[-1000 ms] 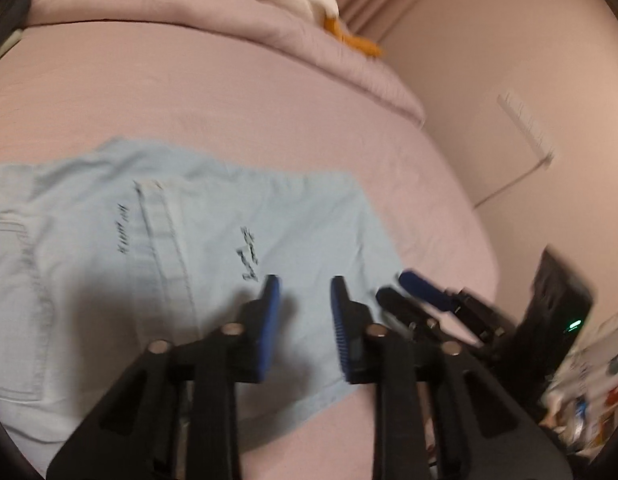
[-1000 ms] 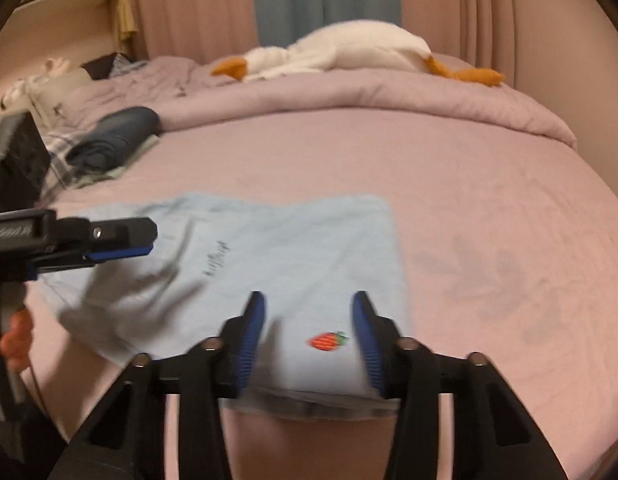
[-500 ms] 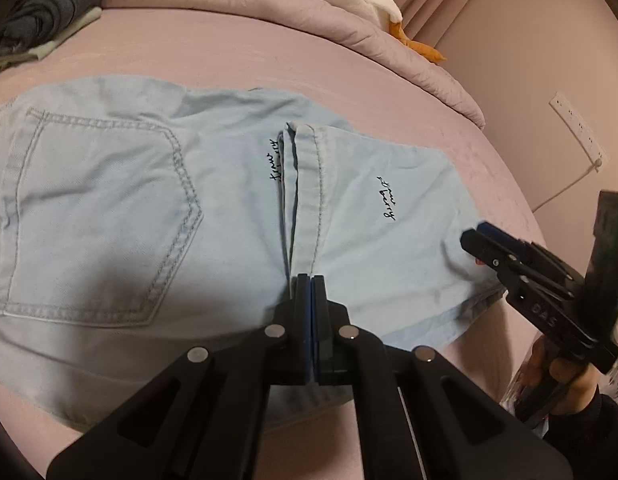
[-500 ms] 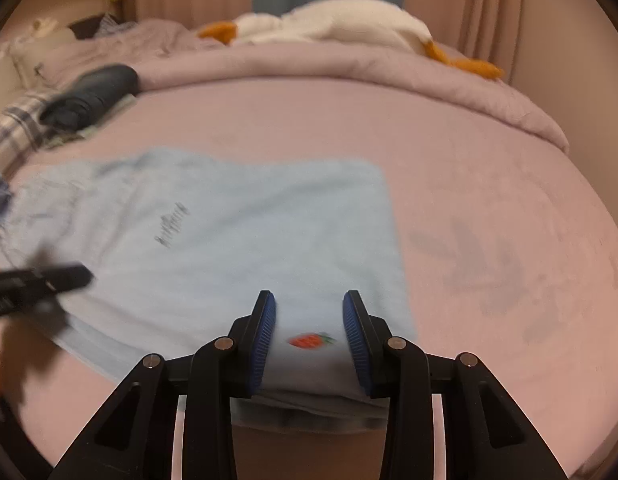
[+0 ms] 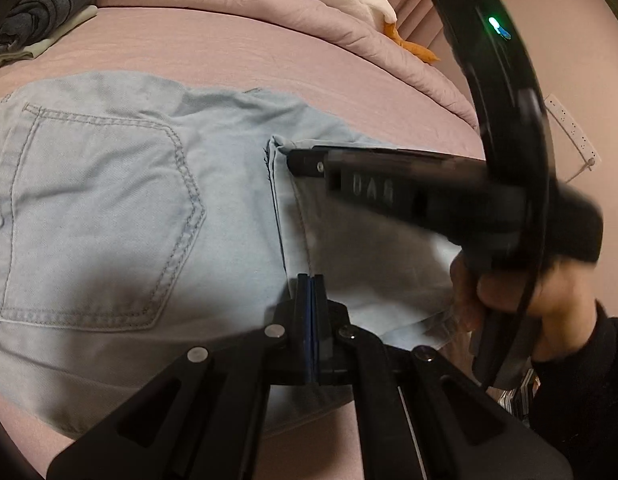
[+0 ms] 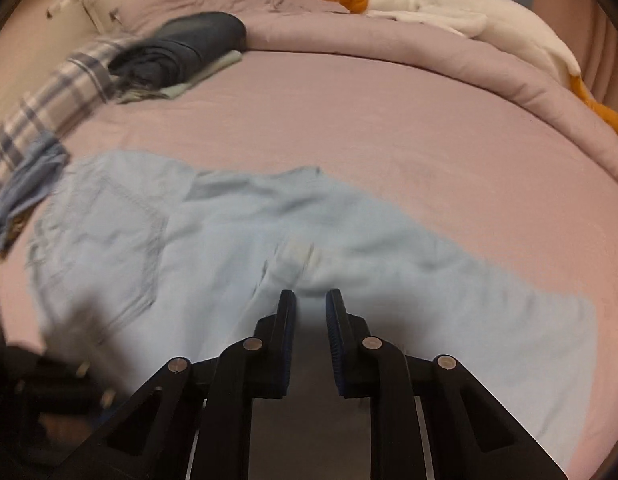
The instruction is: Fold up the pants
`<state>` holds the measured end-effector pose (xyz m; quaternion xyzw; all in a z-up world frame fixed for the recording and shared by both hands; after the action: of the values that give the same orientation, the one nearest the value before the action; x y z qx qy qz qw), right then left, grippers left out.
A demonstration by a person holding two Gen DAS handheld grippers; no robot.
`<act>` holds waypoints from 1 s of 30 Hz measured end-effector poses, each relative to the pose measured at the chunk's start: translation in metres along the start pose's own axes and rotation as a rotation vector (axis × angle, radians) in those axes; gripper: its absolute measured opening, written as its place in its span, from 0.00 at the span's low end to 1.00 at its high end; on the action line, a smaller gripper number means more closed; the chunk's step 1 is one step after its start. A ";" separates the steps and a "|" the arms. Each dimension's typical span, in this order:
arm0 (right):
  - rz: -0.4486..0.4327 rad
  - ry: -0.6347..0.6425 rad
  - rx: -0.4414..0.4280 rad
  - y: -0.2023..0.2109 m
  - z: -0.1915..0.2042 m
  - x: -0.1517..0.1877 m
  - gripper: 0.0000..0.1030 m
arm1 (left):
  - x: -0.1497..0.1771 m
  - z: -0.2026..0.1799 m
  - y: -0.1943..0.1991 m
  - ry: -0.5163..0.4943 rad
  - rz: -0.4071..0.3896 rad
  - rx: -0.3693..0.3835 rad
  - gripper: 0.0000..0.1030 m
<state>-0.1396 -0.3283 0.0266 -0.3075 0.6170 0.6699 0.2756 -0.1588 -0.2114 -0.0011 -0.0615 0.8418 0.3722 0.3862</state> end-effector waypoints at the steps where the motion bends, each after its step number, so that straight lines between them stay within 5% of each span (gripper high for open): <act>1: 0.013 -0.025 0.006 -0.005 -0.003 -0.005 0.19 | 0.000 0.000 0.000 0.003 0.001 0.002 0.03; 9: -0.008 -0.170 -0.028 0.020 -0.017 0.008 0.18 | 0.001 -0.003 0.003 -0.003 0.004 -0.004 0.03; 19: -0.061 -0.035 0.080 0.107 -0.017 0.100 0.18 | -0.001 -0.010 -0.003 -0.030 -0.003 -0.020 0.03; 25: -0.075 -0.179 0.027 0.134 -0.037 0.092 0.18 | -0.001 -0.001 0.001 0.015 0.004 -0.025 0.04; 30: -0.116 -0.243 0.207 0.138 -0.081 0.092 0.33 | 0.002 0.005 0.016 0.064 0.008 -0.026 0.02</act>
<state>-0.2983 -0.4215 0.0441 -0.2295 0.6259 0.6180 0.4167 -0.1637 -0.1966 0.0042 -0.0752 0.8490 0.3824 0.3568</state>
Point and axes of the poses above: each gripper's, at about its wrist camera, not at the fingertips, and y roughly against the way its jaws point, z to its left, x to its underside, the point moved 2 cm from there along -y, roughly the way its jaws point, and after that the axes turned 13 degrees about -z, right-handed, at the moved point
